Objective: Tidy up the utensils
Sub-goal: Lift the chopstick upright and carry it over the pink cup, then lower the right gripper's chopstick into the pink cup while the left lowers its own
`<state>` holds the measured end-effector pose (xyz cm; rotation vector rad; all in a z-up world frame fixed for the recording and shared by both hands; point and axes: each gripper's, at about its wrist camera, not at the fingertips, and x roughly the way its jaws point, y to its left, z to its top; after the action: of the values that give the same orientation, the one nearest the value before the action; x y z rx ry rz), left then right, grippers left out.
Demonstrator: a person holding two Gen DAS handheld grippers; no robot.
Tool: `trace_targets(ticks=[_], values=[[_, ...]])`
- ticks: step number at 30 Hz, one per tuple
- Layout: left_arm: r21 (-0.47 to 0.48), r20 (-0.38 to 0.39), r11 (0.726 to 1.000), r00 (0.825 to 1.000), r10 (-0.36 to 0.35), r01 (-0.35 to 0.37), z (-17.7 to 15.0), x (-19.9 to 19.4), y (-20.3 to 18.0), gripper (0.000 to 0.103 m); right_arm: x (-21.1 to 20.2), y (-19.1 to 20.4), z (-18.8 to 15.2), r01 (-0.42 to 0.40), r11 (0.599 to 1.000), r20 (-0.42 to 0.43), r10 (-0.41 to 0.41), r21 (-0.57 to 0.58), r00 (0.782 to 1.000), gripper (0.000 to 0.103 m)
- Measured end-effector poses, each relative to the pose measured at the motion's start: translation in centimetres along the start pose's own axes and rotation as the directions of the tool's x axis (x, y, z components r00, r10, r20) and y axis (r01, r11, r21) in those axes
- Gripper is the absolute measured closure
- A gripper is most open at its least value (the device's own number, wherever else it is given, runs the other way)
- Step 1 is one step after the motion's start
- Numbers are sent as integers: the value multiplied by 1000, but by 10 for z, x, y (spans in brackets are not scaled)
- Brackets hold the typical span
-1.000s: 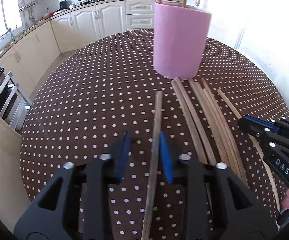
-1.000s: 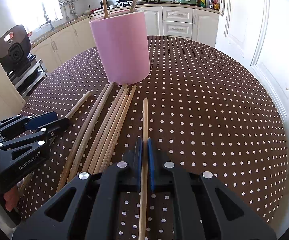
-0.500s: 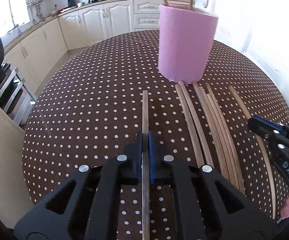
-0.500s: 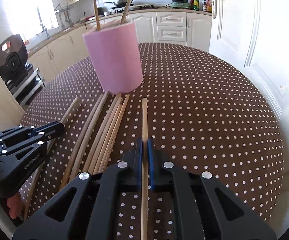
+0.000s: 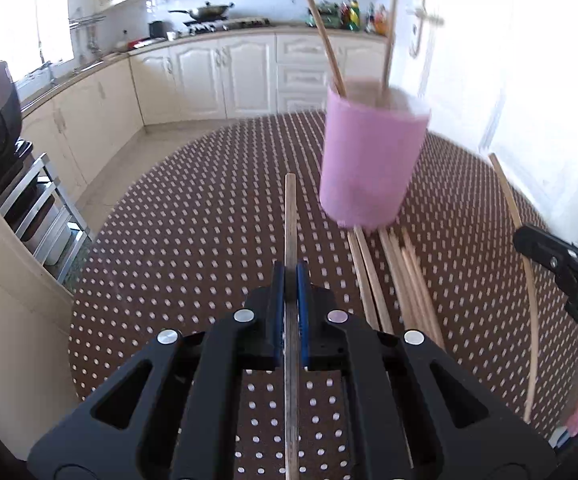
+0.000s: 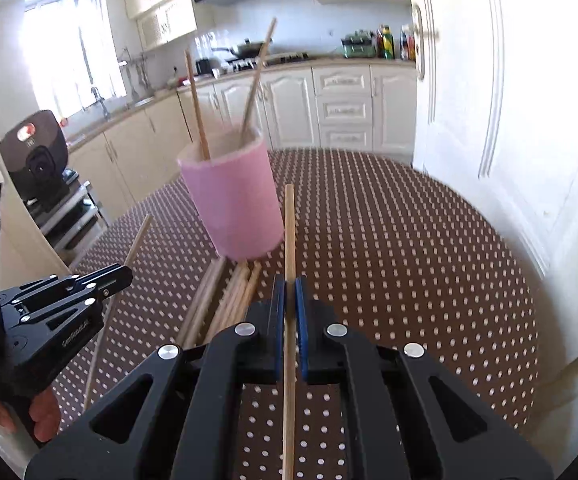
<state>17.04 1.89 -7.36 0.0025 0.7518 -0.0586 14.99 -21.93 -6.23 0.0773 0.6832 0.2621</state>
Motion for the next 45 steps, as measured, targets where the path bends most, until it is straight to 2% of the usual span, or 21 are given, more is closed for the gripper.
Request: trace_targets(ticks=[8, 16, 24, 33, 45], values=[[-50, 75, 998, 997, -25, 29, 20, -20, 5, 96, -16, 3, 16, -18, 1000, 97, 20, -18, 995, 99], [-74, 153, 996, 988, -33, 44, 37, -37, 2, 96, -24, 7, 26, -19, 999, 156, 27, -50, 987, 99], [-107, 192, 993, 981, -30, 52, 51, -42, 5, 96, -29, 11, 41, -35, 999, 196, 43, -40, 980, 99], [-161, 242, 986, 970, -14, 54, 67, -48, 9, 96, -28, 18, 59, -57, 995, 236, 75, -80, 969, 99], [-169, 274, 985, 962, 13, 35, 92, -56, 5, 96, -41, 14, 83, -79, 995, 304, 95, -66, 948, 99]])
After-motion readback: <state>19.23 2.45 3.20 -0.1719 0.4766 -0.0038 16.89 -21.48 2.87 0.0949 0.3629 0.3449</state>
